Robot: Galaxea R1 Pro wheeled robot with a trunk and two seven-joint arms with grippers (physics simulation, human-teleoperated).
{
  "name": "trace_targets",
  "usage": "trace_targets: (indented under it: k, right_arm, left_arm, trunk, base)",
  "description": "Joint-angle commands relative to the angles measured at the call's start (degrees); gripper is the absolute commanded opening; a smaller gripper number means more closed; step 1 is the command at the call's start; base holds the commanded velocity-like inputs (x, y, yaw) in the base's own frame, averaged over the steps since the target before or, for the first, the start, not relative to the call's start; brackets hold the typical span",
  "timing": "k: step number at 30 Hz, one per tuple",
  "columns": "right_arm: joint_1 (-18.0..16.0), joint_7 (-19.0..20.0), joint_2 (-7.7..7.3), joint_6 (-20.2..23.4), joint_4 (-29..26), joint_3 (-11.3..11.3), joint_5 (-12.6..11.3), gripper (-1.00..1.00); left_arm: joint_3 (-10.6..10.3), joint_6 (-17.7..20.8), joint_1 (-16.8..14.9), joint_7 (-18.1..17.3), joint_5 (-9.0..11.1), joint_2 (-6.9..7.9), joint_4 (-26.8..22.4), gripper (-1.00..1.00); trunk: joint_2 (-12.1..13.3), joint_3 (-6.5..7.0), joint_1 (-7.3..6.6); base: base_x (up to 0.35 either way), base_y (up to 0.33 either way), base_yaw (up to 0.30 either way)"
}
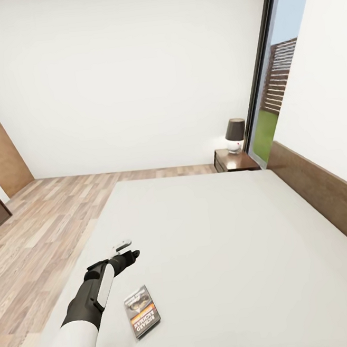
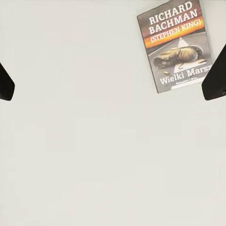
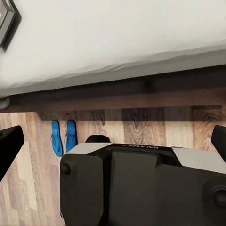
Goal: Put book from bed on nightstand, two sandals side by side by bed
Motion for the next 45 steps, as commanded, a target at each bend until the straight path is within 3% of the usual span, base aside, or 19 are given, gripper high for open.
trace_targets:
  k: [1,45]
  right_arm:
    - [-0.05,0.31,-0.02,0.2,0.05,0.09,-0.56,1.0]
    - [-0.05,0.41,-0.02,0.11,0.05,0.09,-0.56,1.0]
  left_arm:
    - [0.21,0.35,-0.05,0.03,0.4,-0.06,-0.08,1.0]
    - [0.3,0.18,-0.02,0.0,0.36,-0.06,-0.14,1.0]
  trunk:
    - [-0.13,-0.22,0.03]
    - [-0.13,-4.18,0.03]
  base:
    - [0.0,0.0,0.0]
    - [0.0,0.0,0.0]
